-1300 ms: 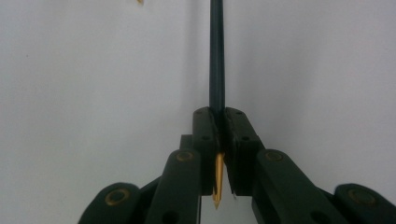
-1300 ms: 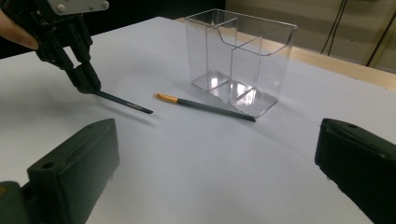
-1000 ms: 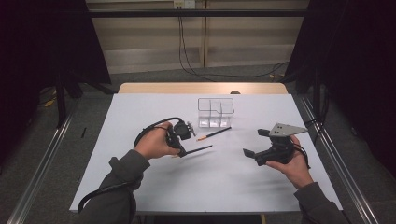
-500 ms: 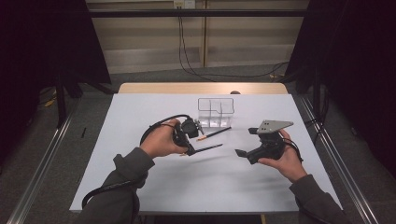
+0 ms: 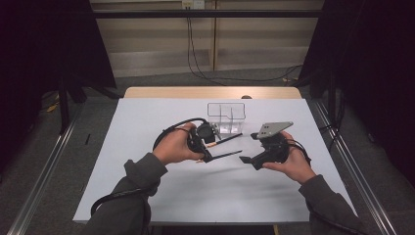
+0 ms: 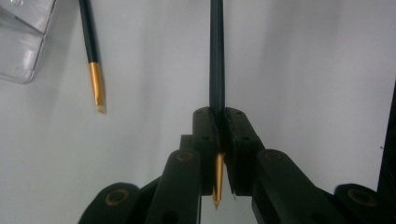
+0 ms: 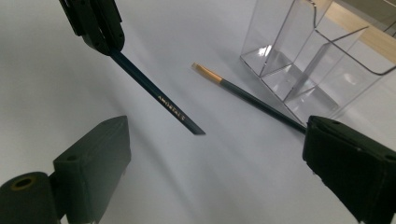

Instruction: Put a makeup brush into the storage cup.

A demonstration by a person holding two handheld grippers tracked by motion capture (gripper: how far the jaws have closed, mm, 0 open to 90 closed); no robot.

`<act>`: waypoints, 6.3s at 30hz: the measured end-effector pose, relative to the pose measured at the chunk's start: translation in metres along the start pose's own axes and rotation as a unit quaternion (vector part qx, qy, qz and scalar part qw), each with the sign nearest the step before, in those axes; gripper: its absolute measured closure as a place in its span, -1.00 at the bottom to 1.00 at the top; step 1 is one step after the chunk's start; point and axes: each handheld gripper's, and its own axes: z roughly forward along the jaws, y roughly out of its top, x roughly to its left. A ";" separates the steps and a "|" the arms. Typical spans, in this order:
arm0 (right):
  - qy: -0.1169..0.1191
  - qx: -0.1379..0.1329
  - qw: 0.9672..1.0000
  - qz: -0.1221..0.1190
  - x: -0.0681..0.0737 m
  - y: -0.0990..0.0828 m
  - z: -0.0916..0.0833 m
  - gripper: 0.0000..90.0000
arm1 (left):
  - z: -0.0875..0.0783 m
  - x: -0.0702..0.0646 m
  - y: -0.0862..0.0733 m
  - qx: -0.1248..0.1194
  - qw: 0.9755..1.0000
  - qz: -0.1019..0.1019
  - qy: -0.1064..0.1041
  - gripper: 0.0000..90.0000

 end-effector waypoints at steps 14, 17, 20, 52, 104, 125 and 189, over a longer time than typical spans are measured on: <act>0.038 0.020 0.999 -0.028 0.004 0.009 0.009 -0.34 | -0.002 -0.005 0.007 -0.025 1.000 0.004 -0.004 0.86; 0.043 0.023 0.998 -0.036 0.006 0.010 0.011 -0.27 | -0.004 -0.004 0.008 -0.020 1.000 0.013 -0.009 0.86; 0.047 0.029 0.997 -0.047 0.009 0.013 0.012 -0.14 | -0.002 -0.005 0.009 -0.031 0.999 0.005 -0.008 0.86; 0.056 0.095 0.984 -0.136 0.022 0.003 0.015 0.91 | -0.024 0.005 0.016 -0.110 0.994 -0.002 -0.027 0.82; 0.054 -0.010 0.998 0.013 0.010 -0.009 0.012 0.91 | -0.016 0.021 -0.019 -0.308 0.946 -0.099 0.000 -0.60; 0.048 -0.039 0.997 0.043 0.011 -0.008 0.013 0.91 | -0.005 0.018 -0.022 -0.356 0.926 -0.128 -0.003 -0.62; 0.035 -0.083 0.992 0.086 0.015 0.004 0.018 0.90 | 0.004 0.008 -0.014 -0.430 0.891 -0.144 -0.023 0.72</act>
